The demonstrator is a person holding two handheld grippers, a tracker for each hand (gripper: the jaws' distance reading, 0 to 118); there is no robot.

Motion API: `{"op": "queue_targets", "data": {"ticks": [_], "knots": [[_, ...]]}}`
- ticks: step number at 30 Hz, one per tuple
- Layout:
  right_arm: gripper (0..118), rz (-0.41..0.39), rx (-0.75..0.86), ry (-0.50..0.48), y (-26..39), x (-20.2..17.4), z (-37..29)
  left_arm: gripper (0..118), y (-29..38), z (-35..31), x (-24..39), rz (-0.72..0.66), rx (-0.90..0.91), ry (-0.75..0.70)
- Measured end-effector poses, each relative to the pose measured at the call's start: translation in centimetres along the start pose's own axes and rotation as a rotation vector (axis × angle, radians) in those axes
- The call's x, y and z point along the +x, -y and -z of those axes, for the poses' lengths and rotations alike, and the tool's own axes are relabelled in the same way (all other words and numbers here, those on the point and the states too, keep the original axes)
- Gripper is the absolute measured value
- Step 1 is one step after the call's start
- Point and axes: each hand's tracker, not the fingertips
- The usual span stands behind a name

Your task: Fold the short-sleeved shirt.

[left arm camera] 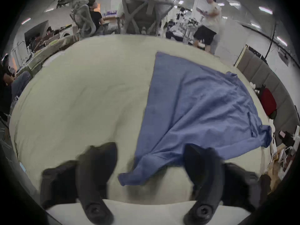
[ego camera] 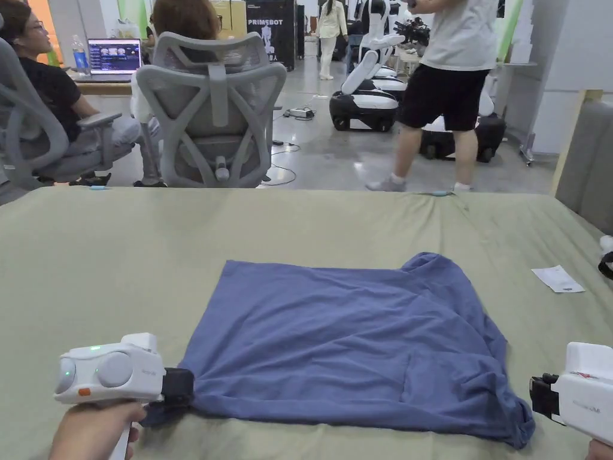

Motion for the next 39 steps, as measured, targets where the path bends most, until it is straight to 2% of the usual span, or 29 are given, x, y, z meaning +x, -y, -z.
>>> {"op": "queue_targets", "data": {"ticks": [1, 2, 3, 4, 5, 6, 7, 8, 9, 11, 13, 14, 16, 18, 19, 20, 21, 22, 29, 33, 39], "knots": [[0, -0.001, 0.000, 0.004, 0.0, 0.3, -0.1, 30, 0.1, 0.8, 0.0, 0.001, -0.039, 0.019], [0, -0.003, 0.000, 0.009, -0.1, 0.3, -0.1, 1, 0.2, 1.3, -0.1, -0.004, -0.056, 0.037], [0, -0.006, 0.013, 0.014, 0.0, 0.5, -0.2, 1, 0.4, 1.5, -0.1, -0.032, -0.065, 0.074], [0, -0.013, 0.038, 0.013, 0.0, 0.8, -0.5, 1, 0.5, 0.9, 0.3, -0.022, -0.027, 0.032], [4, -0.017, 0.061, 0.007, 0.0, 1.0, -0.6, 1, 0.5, 0.5, 0.8, 0.031, -0.007, 0.021], [38, -0.018, 0.071, 0.009, 0.0, 0.7, -0.8, 1, 0.5, 0.0, 1.2, 0.057, 0.006, 0.012], [81, -0.026, 0.083, 0.012, 0.0, 0.7, -0.6, 1, 0.4, -0.6, 1.4, 0.051, 0.017, 0.016], [113, -0.035, 0.071, 0.004, -0.1, 0.7, 0.0, 1, 0.3, -1.0, 1.4, 0.050, 0.026, 0.018], [118, -0.064, 0.021, -0.020, -0.1, 0.6, 0.8, 1, 0.3, -1.5, 1.5, 0.046, 0.038, 0.017], [105, -0.102, 0.005, -0.061, 0.1, -0.2, 2.4, 1, 0.3, -2.0, 1.9, 0.059, 0.050, 0.015], [86, -0.126, -0.060, -0.055, 0.4, -0.9, 4.7, 1, 0.1, -2.0, 1.7, 0.064, 0.059, 0.014], [72, -0.136, -0.086, -0.061, 0.6, -1.2, 5.8, 1, 0.1, -2.1, 1.7, 0.063, 0.060, 0.015], [6, -0.150, -0.141, -0.080, 1.0, -1.5, 8.0, 1, 0.0, -1.7, 1.5, 0.062, 0.058, 0.013], [3, -0.178, -0.204, -0.046, 1.4, -1.4, 9.7, 1, 0.0, -1.5, 1.5, 0.066, 0.051, 0.009], [2, -0.184, -0.177, -0.018, 1.4, -1.3, 9.4, 1, 0.0, -1.6, 1.5, 0.068, 0.051, 0.006], [2, -0.154, -0.167, -0.041, 1.1, -0.8, 8.8, 1, 0.0, -1.6, 1.4, 0.067, 0.052, 0.007], [2, -0.063, -0.135, -0.077, 0.5, -0.3, 7.7, 1, -0.1, -2.0, 1.3, 0.064, 0.058, 0.014], [2, -0.031, -0.090, -0.070, -0.1, 0.0, 6.4, 1, -0.3, -2.6, 1.3, 0.059, 0.078, 0.018], [2, -0.061, 0.052, -0.010, -6.8, 0.3, 5.4, 0, -6.3, -3.3, 2.7, 0.020, 0.193, 0.040], [2, -0.071, 0.071, 0.041, -10.3, 0.3, 9.1, 0, -11.1, -0.8, 3.8, 0.000, 0.198, 0.038], [2, -0.075, 0.002, 0.092, -12.0, 0.2, 16.7, 0, -16.4, 6.8, 5.6, -0.030, 0.102, -0.041]]}}
